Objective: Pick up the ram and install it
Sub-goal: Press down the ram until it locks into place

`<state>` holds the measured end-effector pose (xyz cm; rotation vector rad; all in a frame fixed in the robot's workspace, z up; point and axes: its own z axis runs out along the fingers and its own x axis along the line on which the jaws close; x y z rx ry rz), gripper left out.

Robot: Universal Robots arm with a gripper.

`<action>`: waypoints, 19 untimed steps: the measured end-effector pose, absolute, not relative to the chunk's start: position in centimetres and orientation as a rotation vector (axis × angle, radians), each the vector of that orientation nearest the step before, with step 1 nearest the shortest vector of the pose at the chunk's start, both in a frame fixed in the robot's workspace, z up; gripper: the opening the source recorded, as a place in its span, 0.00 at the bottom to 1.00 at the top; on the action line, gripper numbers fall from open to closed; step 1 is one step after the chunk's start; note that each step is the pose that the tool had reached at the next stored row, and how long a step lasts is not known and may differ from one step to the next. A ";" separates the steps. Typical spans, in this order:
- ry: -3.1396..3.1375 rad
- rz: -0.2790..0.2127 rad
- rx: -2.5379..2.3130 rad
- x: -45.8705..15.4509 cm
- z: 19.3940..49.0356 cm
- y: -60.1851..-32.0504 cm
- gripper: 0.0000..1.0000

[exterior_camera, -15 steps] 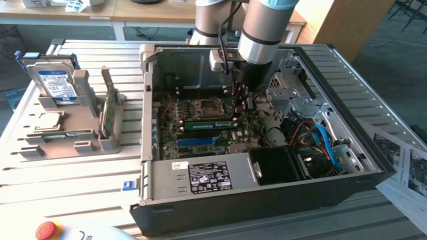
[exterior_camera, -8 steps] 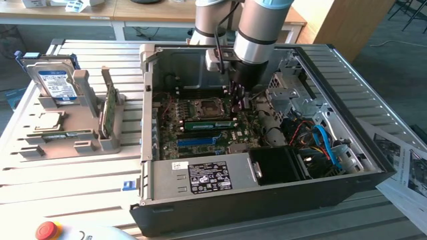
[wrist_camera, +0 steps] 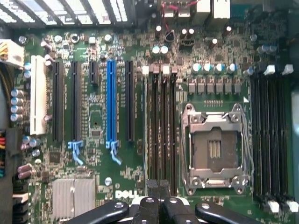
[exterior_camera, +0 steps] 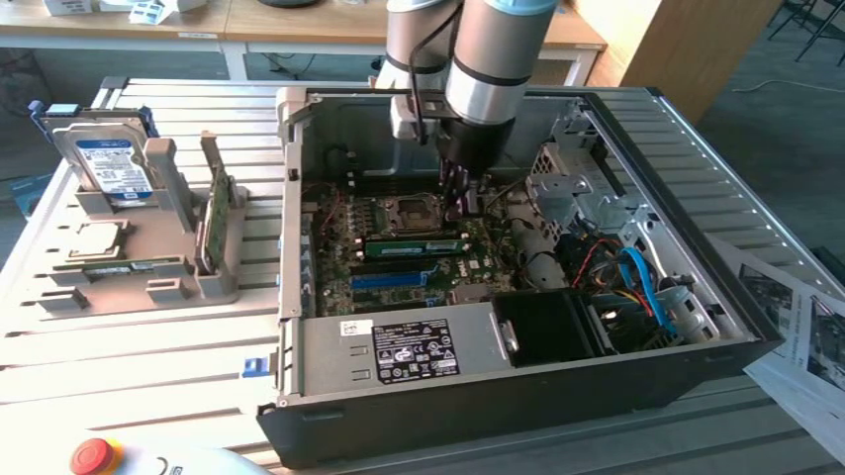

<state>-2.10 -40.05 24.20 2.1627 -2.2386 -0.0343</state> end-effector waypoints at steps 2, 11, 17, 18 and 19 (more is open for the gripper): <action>-2.239 -0.034 2.163 -2.4 24.2 -39.9 0.10; -2.239 -0.034 2.163 -4.5 24.2 -39.8 0.10; -2.239 -0.034 2.163 -6.0 24.2 -39.8 0.10; -2.239 -0.034 2.163 -6.2 24.2 -39.8 0.10; -2.239 -0.034 2.163 -6.3 24.2 -39.8 0.10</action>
